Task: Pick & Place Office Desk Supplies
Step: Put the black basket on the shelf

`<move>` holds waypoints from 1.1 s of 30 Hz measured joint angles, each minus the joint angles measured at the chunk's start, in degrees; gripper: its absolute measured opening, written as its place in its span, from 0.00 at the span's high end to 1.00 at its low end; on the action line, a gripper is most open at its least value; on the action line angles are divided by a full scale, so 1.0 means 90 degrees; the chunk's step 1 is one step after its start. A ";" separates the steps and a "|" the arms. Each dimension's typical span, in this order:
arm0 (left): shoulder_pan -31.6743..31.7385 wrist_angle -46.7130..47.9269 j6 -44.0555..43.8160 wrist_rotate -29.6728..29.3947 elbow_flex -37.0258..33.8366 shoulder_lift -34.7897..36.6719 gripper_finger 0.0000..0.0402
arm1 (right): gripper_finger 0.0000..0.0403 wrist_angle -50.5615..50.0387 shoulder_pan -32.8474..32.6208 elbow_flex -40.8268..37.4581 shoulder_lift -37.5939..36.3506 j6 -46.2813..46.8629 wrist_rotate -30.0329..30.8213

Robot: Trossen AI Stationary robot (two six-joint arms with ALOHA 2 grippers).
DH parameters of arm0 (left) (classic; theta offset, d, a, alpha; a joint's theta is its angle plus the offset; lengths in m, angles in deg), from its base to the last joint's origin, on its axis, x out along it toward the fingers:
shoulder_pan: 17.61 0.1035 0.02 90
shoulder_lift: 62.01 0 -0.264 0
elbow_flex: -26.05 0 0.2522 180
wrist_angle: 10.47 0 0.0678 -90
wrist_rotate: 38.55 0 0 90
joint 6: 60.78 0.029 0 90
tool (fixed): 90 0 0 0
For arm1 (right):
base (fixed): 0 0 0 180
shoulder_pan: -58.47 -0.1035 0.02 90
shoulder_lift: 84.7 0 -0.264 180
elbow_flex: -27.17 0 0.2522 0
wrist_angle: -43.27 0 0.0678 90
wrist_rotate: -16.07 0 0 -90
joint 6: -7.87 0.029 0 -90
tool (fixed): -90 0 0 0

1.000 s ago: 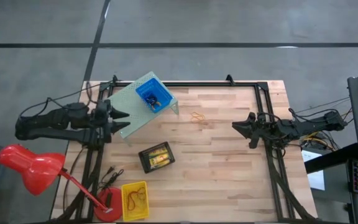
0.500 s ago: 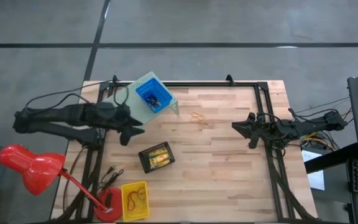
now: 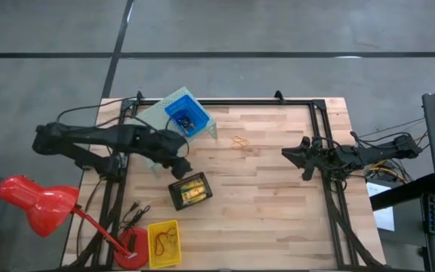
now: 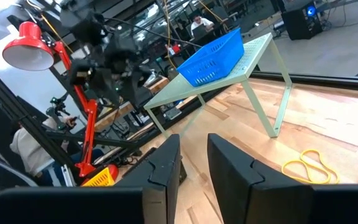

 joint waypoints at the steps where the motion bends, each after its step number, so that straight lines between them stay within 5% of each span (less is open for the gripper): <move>1: -0.0063 0.0229 -0.0298 0.0109 0.0080 -0.0127 0.46 | 0.80 0.0000 0.0000 0.0000 0.0000 -0.0001 0.0000; 10: -0.1390 0.1901 -0.4360 -0.0482 0.0719 -0.0643 0.50 | 0.83 0.0000 0.0001 0.0000 0.0000 0.0000 -0.0002; 18: -0.2115 0.1607 -0.6064 -0.1280 0.0721 -0.0723 0.52 | 0.81 0.0000 0.0000 0.0000 0.0000 -0.0001 -0.0002; 27: -0.2366 0.1916 -0.8180 -0.0283 0.0391 -0.1047 0.52 | 0.79 0.0000 0.0002 0.0000 -0.0001 -0.0001 -0.0004; 33: -0.2366 0.1100 -0.8415 0.0196 -0.0240 -0.1179 0.52 | 0.81 0.0000 0.0002 0.0000 -0.0002 0.0001 -0.0005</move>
